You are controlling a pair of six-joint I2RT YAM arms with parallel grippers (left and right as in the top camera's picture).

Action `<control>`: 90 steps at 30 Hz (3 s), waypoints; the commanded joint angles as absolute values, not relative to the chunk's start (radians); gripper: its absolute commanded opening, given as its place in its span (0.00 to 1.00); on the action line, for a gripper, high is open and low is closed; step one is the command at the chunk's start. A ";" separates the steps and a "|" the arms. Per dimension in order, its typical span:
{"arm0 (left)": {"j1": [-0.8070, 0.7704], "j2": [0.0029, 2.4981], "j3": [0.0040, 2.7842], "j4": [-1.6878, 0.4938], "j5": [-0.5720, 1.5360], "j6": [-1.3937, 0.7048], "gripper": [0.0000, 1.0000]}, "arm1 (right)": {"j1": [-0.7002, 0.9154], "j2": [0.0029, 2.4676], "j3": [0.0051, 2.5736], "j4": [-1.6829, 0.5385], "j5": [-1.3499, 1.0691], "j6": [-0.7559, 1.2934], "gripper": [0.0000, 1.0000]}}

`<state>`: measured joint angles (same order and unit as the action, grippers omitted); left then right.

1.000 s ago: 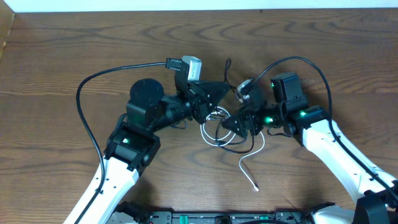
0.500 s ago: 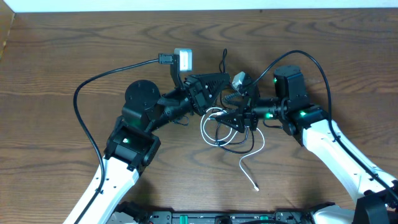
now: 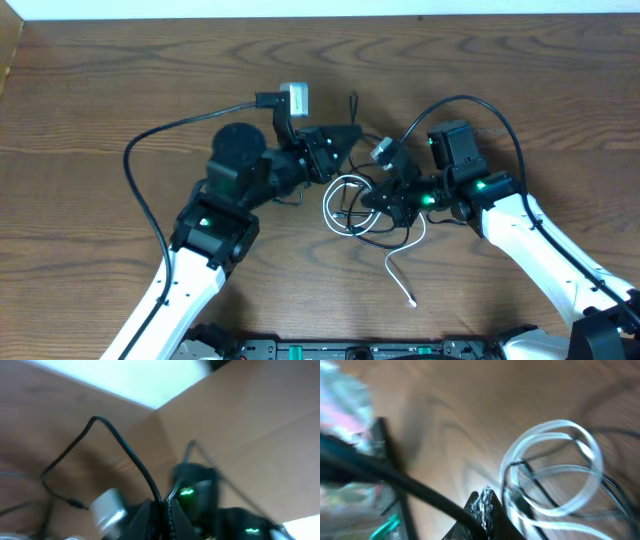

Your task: Untangle cables

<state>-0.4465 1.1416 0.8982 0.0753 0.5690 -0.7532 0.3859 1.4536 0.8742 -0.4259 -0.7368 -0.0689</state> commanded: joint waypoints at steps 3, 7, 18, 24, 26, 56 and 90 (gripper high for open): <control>-0.442 1.223 0.915 -0.066 0.500 -0.621 0.32 | 0.388 1.449 0.884 -0.420 -0.570 0.083 0.01; -0.442 1.306 0.915 -0.160 0.500 -0.620 0.36 | 0.378 1.416 0.921 -0.372 -0.698 0.109 0.01; -0.442 1.428 0.913 -0.253 0.494 -0.531 0.37 | 0.170 1.097 0.993 0.107 -0.769 0.433 0.01; -0.442 1.429 0.913 -0.253 0.477 -0.531 0.38 | 0.075 0.956 0.993 0.314 -0.760 0.564 0.01; -0.442 1.429 0.913 -0.253 0.477 -0.531 0.37 | 0.048 0.923 0.993 0.358 -0.714 0.594 0.01; -0.442 1.429 0.904 -0.262 0.477 -0.531 0.37 | -0.448 1.249 0.993 -0.655 0.407 0.276 0.21; -0.442 1.429 0.904 -0.284 0.477 -0.531 0.37 | 0.183 1.787 0.991 -0.322 -0.431 0.795 0.47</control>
